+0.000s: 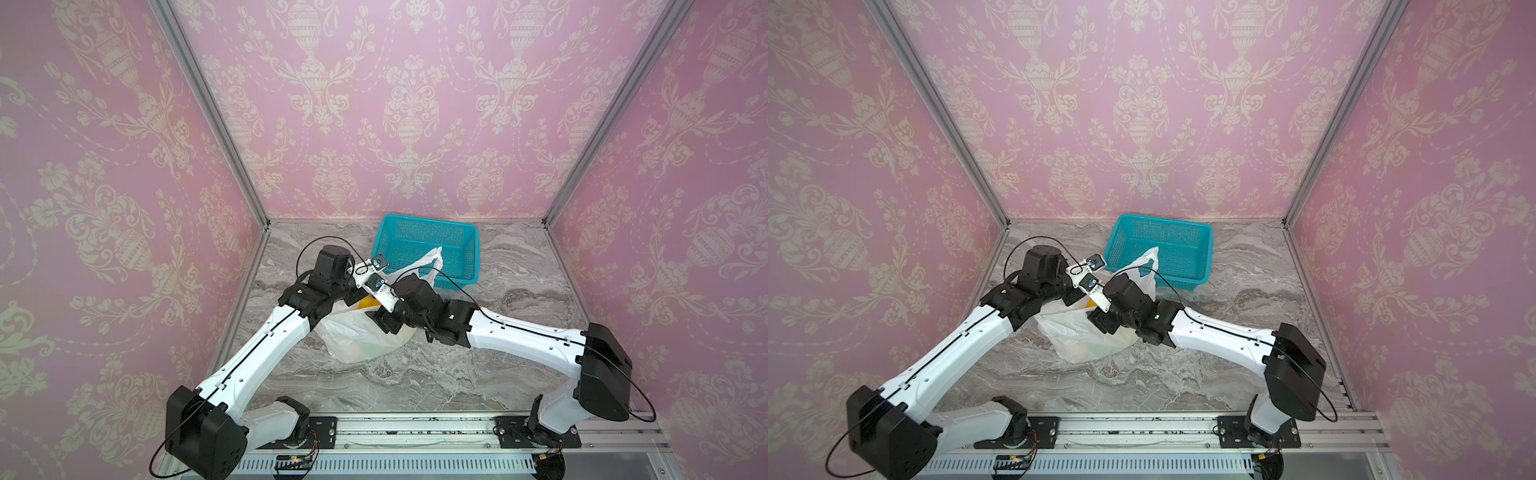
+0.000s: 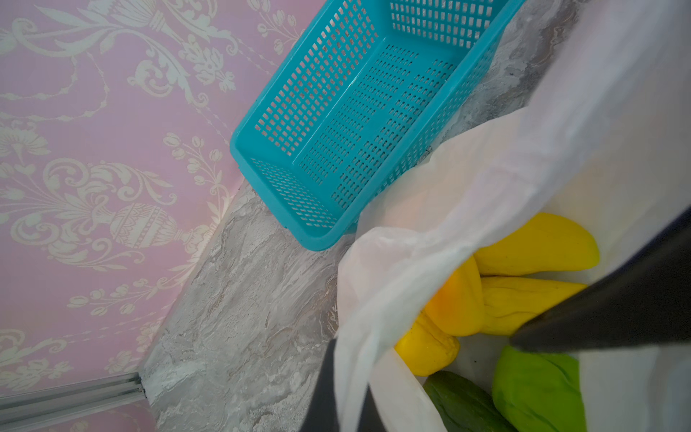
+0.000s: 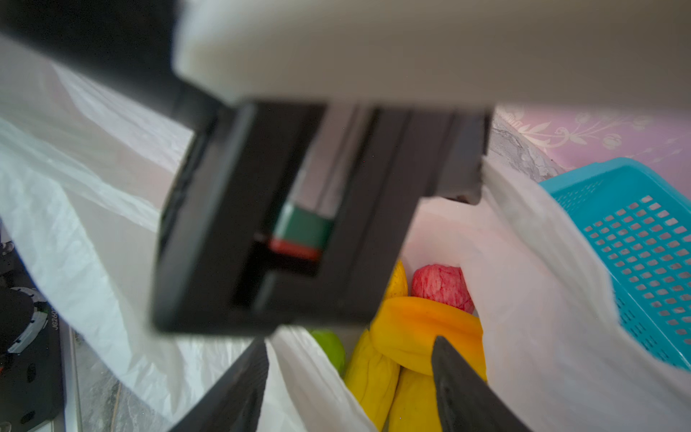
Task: Untie the knot of the plastic bag and take out the fruit
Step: Open the plastic bag at the center of the table.
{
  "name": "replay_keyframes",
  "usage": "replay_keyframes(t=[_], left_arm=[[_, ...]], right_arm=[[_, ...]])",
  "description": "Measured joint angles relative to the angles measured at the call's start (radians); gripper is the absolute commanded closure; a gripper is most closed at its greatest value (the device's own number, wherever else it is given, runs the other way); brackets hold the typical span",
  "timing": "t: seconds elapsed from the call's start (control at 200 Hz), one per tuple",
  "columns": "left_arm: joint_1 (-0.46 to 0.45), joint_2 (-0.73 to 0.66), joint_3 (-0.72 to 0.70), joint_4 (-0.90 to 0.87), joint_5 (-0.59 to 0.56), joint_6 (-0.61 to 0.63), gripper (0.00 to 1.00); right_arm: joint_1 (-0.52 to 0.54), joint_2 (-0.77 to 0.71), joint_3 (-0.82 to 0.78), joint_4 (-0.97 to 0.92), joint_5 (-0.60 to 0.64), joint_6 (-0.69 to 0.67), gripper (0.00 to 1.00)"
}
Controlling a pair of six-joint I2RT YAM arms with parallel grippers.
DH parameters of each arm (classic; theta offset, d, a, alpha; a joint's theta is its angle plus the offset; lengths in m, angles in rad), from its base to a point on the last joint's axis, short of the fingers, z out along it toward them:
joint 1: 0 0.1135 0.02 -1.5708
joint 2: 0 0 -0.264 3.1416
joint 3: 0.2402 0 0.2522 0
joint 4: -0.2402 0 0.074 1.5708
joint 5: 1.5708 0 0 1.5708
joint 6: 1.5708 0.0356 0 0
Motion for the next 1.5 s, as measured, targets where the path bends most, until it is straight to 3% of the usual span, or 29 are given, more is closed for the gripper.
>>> replay_keyframes(t=[0.185, 0.38, 0.711, 0.931, 1.191, 1.456, 1.501], left_arm=[[0.000, 0.000, 0.005, 0.007, -0.024, -0.019, 1.00], [0.001, 0.000, 0.007, 0.029, -0.057, -0.027, 1.00], [0.008, 0.016, 0.038, 0.057, -0.164, -0.051, 1.00], [0.009, 0.068, 0.112, 0.055, -0.303, -0.061, 1.00], [0.019, 0.193, 0.350, 0.045, -0.515, -0.028, 1.00], [0.048, 0.340, 0.578, 0.005, -0.654, 0.030, 1.00], [0.059, 0.346, 0.595, -0.005, -0.657, 0.029, 1.00]], right_arm=[[0.000, -0.005, -0.012, -0.008, -0.006, -0.040, 0.87], [0.000, -0.029, -0.074, -0.012, -0.034, -0.062, 1.00], [0.000, -0.138, -0.141, -0.006, -0.134, -0.084, 1.00], [0.000, -0.156, -0.153, 0.005, -0.198, -0.099, 1.00], [0.001, -0.135, -0.153, 0.031, -0.235, -0.109, 1.00], [0.006, -0.059, -0.114, 0.094, -0.226, -0.066, 0.91], [0.007, -0.035, -0.093, 0.096, -0.224, -0.058, 0.85]])
